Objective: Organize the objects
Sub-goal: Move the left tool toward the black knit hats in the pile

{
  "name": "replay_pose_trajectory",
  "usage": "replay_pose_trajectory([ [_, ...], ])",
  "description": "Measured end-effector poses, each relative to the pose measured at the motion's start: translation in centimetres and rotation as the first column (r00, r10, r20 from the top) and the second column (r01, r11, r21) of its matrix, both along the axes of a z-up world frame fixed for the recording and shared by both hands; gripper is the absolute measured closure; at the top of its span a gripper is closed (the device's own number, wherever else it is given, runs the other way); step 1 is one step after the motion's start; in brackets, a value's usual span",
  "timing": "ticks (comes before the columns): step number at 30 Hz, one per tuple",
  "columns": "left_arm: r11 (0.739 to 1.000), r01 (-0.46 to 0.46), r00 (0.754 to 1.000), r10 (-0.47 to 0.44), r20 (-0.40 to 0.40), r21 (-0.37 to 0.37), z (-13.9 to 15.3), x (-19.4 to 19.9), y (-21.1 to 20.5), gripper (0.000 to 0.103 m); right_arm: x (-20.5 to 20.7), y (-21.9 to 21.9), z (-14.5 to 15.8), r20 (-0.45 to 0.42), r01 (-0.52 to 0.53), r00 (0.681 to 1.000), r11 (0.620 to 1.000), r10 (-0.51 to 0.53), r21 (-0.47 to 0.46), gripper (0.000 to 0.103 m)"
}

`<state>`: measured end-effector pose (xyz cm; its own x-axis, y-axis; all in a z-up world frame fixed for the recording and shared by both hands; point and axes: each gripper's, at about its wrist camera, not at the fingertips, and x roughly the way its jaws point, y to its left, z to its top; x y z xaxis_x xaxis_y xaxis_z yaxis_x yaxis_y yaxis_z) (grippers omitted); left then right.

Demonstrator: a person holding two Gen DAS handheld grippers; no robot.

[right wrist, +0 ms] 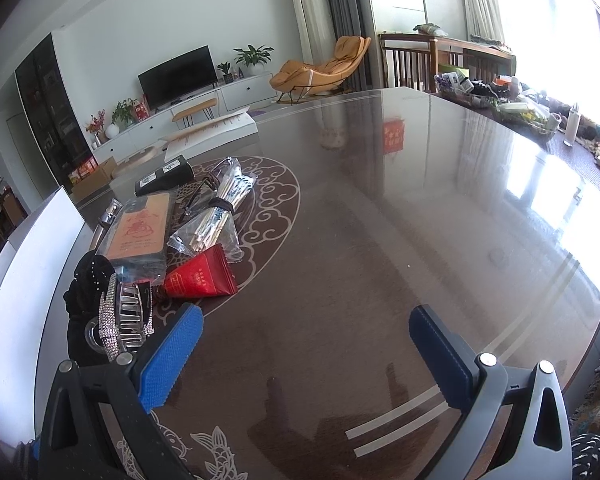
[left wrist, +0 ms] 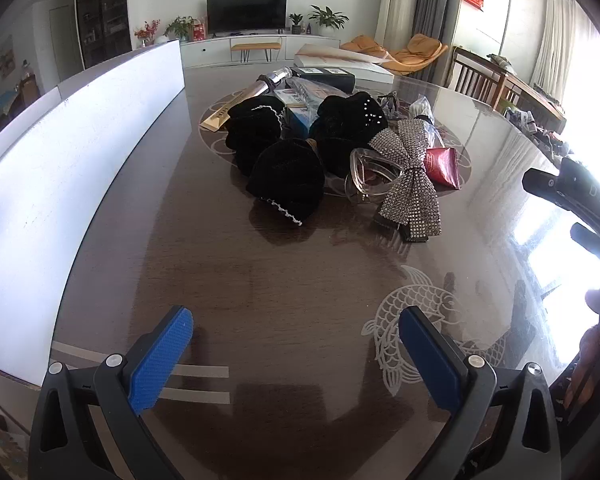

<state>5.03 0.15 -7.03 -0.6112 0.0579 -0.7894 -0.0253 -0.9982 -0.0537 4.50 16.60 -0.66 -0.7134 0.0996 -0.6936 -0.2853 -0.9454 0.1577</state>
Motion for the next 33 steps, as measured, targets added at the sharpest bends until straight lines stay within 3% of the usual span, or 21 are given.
replay_pose_trajectory([
  [9, 0.995, 0.087, 0.995, -0.084, 0.048, -0.057, -0.5, -0.4, 1.5, 0.0, -0.7, -0.2, -0.9, 0.047, -0.01, 0.999, 1.0, 0.011, -0.006, 0.0],
  [33, 0.995, 0.083, 0.994, -0.078, 0.074, -0.059, -0.3, -3.8, 1.6, 0.0, -2.7, -1.1, -3.7, 0.207, -0.055, 0.977, 0.998, 0.055, -0.006, 0.0],
])
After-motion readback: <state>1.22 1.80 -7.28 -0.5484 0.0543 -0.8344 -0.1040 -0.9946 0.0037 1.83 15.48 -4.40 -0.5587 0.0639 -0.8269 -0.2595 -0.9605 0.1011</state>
